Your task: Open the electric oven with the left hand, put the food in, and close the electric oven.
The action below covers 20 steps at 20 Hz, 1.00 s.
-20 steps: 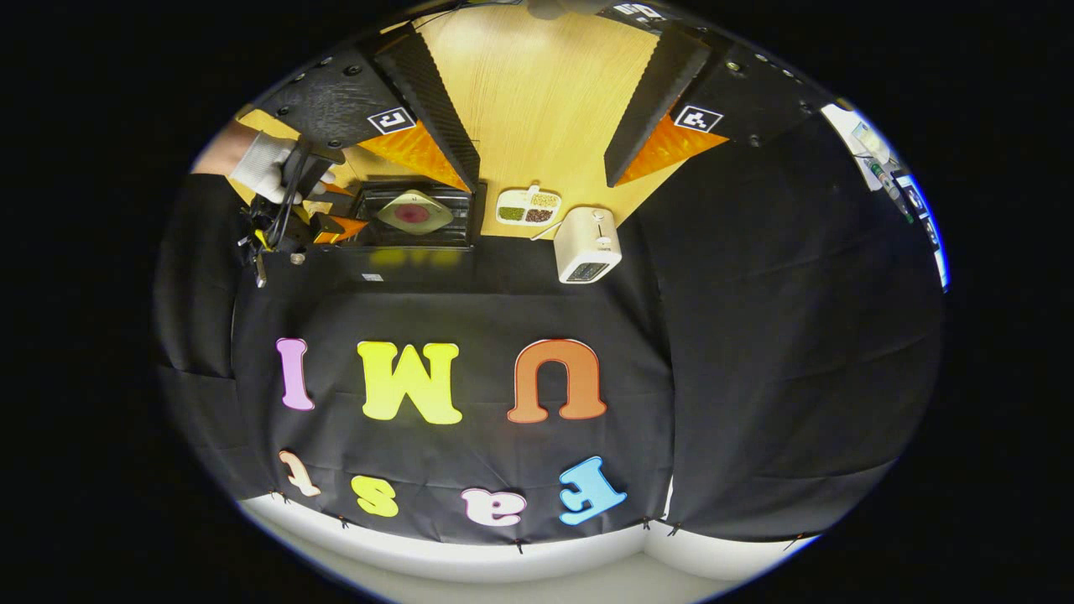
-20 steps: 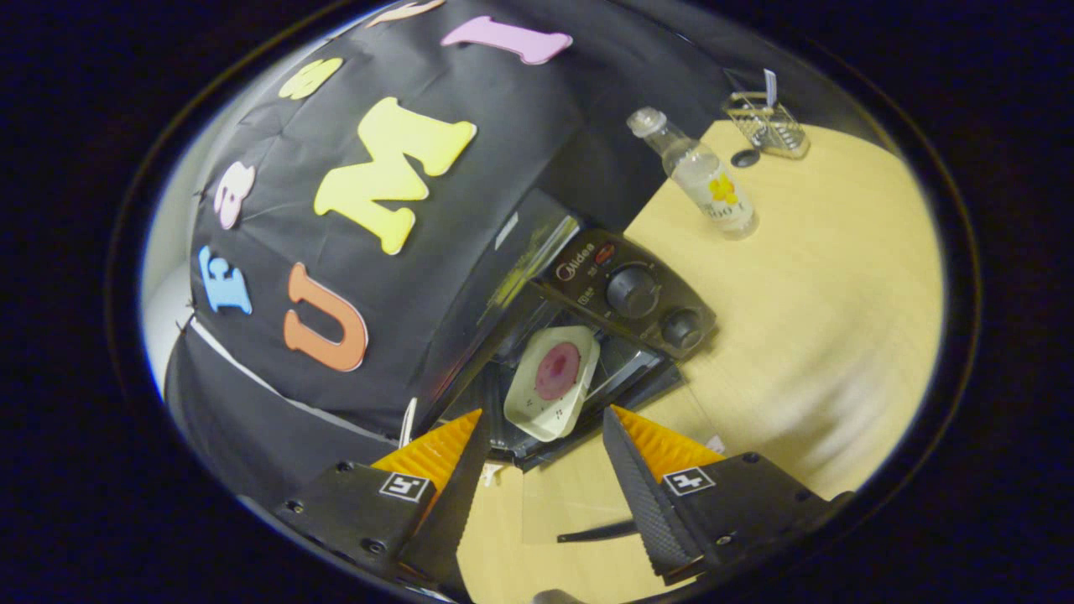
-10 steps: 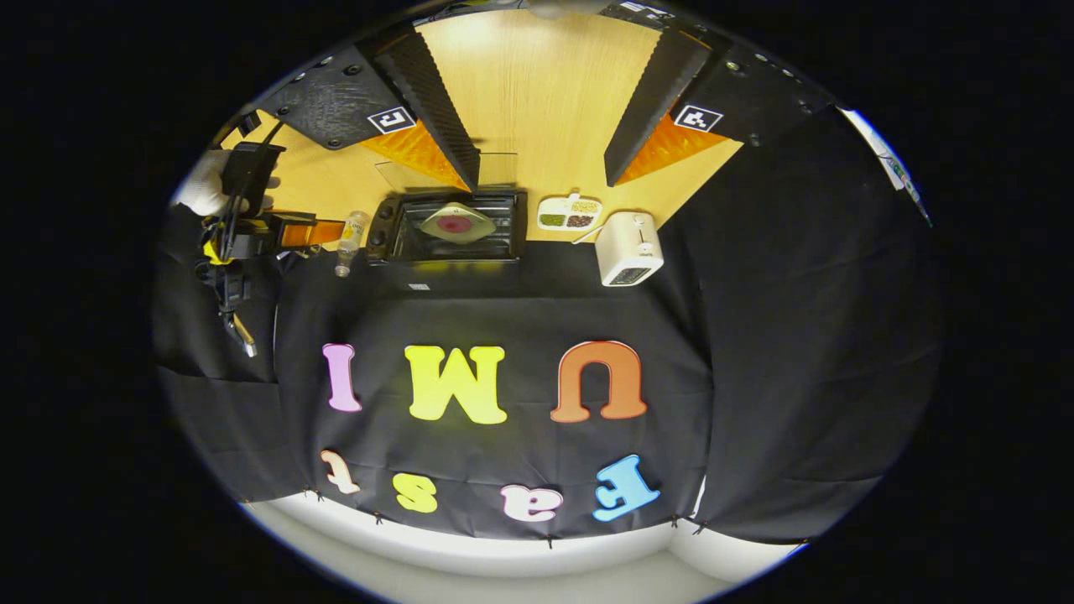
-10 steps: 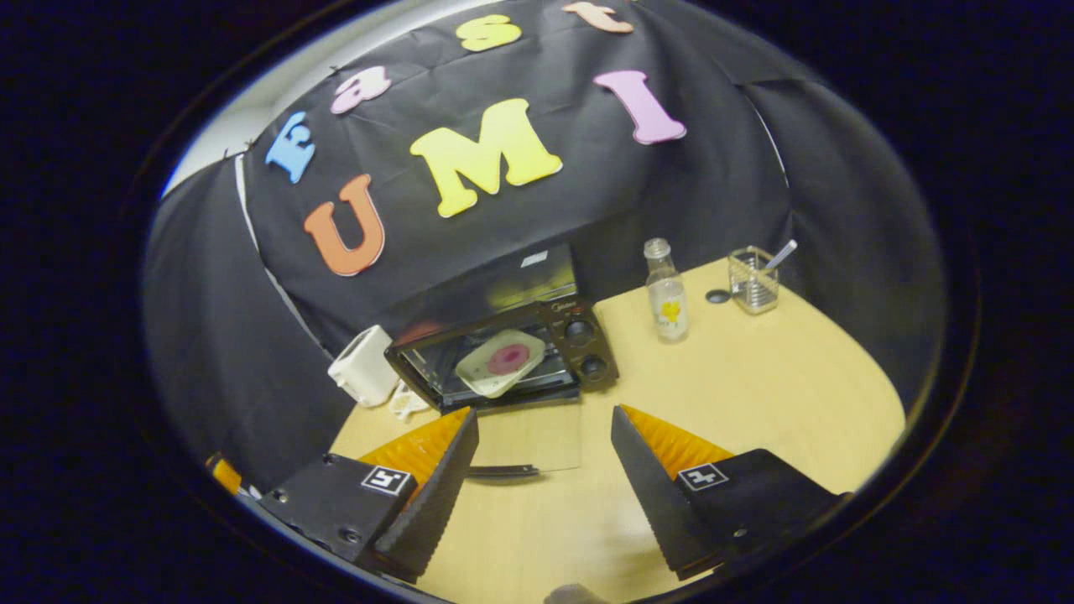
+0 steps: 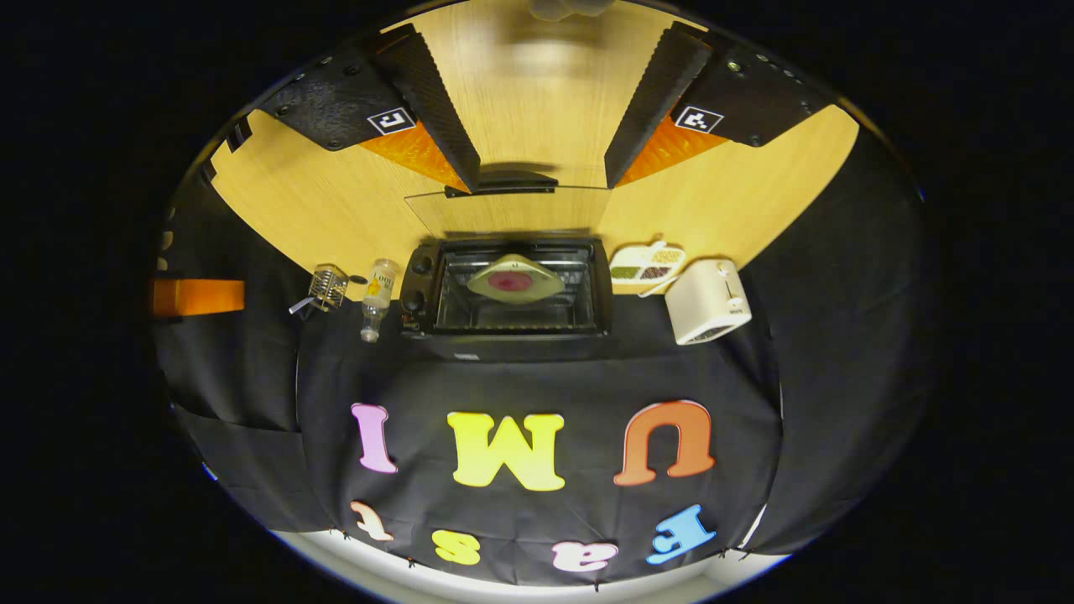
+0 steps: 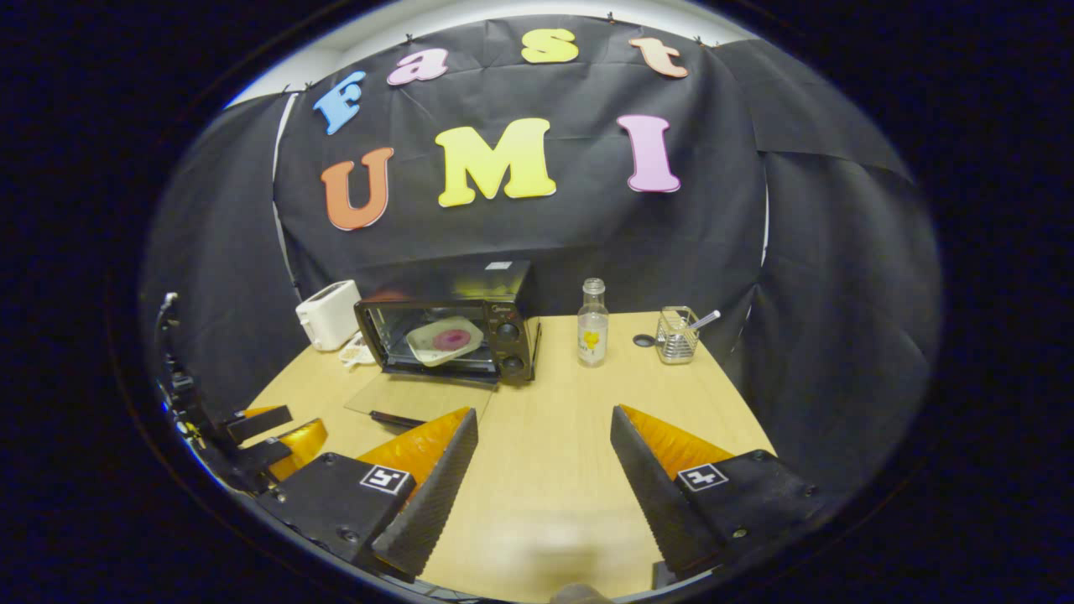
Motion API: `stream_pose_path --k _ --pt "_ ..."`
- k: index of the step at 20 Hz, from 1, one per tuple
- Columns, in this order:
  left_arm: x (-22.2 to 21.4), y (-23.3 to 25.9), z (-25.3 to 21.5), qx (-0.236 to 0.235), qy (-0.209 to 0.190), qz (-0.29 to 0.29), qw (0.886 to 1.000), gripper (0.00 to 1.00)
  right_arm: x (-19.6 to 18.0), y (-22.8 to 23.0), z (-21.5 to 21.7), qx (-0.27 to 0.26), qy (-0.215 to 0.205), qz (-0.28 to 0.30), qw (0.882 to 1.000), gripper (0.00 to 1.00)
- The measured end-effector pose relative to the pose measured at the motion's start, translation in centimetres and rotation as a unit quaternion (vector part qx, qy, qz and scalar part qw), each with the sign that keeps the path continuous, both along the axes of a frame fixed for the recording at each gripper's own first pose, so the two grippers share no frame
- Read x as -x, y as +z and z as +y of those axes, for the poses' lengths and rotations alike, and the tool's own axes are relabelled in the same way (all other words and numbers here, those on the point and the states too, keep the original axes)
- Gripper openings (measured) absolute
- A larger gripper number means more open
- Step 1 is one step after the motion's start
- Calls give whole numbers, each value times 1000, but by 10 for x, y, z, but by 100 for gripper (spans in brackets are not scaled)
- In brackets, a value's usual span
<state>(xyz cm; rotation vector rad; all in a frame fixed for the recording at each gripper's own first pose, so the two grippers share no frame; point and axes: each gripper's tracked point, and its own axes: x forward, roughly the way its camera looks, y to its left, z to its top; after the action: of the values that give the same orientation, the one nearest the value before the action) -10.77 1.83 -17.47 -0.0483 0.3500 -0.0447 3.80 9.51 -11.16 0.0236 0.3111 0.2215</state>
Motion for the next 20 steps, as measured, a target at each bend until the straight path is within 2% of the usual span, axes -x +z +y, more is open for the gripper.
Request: stream_pose_path --k 1,2,7,8,11,12,13,14,15,16,20 --pt "-10 -13 -9 -5 -5 7 1000 96 0 1 -8 9 3 1 1000 100" --pt "-18 -26 -16 -10 -6 17 1000 96 1 3 -16 17 4 3 1000 96" --pt "-63 -82 -31 -29 5 50 998 96 -11 14 -52 28 -4 0 1000 96" --pt "-69 -91 -34 -26 7 56 998 96 -14 11 -59 25 -10 3 1000 100" --pt "-84 -106 -37 -27 7 63 998 96 -17 -2 -74 26 -23 19 999 100" --pt "-84 -113 -40 -26 2 71 997 96 -18 -7 -75 29 -25 24 999 96" --pt "-84 -116 -37 -32 3 75 997 97 -19 -9 -79 32 -27 28 999 100" --pt "-87 -111 -37 -36 6 67 997 97 -18 -10 -82 33 -28 31 999 96" --pt "-86 -111 -36 -33 10 71 997 97 -20 -9 -83 31 -29 31 999 100" --pt "-90 -109 -35 -33 10 71 997 97 -20 -8 -84 29 -30 30 999 96" --pt "-89 -97 -33 -42 5 70 997 97 -26 -9 -76 15 -21 33 999 96"
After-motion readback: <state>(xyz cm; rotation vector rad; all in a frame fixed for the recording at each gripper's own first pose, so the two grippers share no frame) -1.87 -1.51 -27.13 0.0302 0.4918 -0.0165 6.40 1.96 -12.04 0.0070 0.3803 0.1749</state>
